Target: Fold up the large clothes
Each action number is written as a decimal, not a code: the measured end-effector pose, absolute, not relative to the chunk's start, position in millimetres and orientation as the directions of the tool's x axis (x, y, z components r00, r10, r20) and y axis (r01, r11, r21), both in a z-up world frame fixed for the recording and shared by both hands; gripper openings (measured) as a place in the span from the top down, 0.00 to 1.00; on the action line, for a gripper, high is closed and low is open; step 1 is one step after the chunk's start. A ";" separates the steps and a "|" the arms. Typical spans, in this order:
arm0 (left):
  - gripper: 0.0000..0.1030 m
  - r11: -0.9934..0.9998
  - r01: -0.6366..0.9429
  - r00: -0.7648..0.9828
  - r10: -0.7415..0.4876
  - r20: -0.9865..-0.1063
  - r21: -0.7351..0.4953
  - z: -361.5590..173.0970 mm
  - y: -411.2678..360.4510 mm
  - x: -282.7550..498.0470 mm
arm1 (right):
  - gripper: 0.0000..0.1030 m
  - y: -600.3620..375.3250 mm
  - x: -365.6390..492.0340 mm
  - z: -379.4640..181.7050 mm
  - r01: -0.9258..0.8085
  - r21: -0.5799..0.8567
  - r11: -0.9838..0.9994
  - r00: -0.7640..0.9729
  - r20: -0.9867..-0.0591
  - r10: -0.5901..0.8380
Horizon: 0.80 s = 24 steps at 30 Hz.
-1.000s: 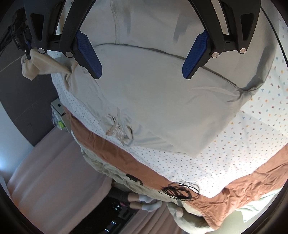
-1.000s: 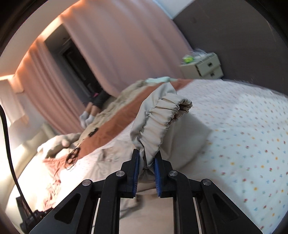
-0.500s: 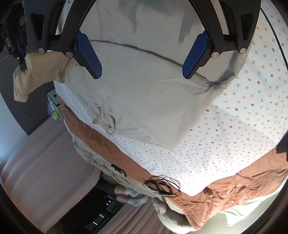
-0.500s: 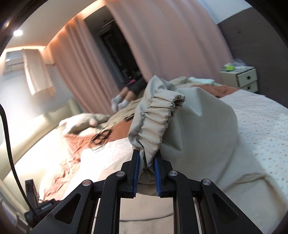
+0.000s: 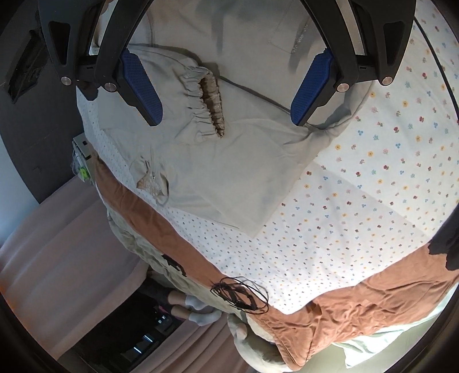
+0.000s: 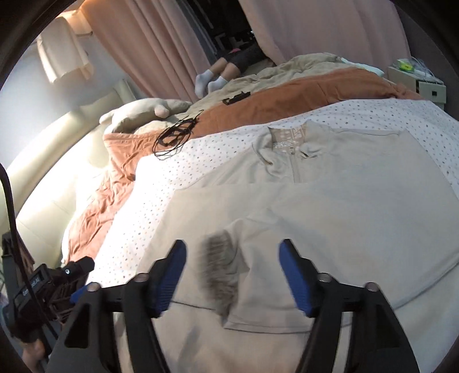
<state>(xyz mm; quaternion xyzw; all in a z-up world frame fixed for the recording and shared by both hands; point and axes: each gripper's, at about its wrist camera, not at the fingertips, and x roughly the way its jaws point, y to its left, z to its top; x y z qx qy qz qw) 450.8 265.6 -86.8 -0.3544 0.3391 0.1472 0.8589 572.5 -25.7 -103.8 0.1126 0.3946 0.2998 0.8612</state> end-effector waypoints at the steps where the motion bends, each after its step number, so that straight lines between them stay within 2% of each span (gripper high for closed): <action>1: 0.11 0.708 -0.493 0.725 0.013 -0.689 -0.505 -87.1 264.7 451.5 | 0.30 -32.7 573.0 -102.6 -0.418 0.448 0.790 0.513 -0.602 0.612; 5: 0.11 0.739 -0.483 0.702 0.006 -0.712 -0.469 -92.9 254.8 460.2 | 0.30 -71.0 576.6 -100.3 -0.349 0.498 0.794 0.536 -0.589 0.605; 10: 0.12 0.796 -0.460 0.652 0.002 -0.759 -0.393 -111.4 237.4 477.7 | 0.30 -116.3 588.6 -112.5 -0.228 0.504 0.833 0.564 -0.629 0.535; 15: 0.21 0.812 -0.441 0.610 -0.040 -0.791 -0.382 -134.2 226.7 492.6 | 0.30 -163.3 600.6 -128.7 -0.106 0.511 0.853 0.573 -0.670 0.472; 17: 0.29 0.812 -0.442 0.584 -0.063 -0.809 -0.382 -145.2 221.9 499.4 | 0.30 -181.8 603.4 -137.2 -0.062 0.509 0.859 0.569 -0.689 0.449; 21: 0.32 0.821 -0.439 0.551 -0.075 -0.831 -0.365 -160.8 211.1 511.5 | 0.30 -210.7 609.0 -151.2 0.007 0.509 0.861 0.555 -0.718 0.420; 24: 0.40 0.822 -0.440 0.538 -0.083 -0.839 -0.363 -169.6 206.4 518.4 | 0.30 -222.2 614.1 -159.3 0.041 0.505 0.862 0.541 -0.737 0.406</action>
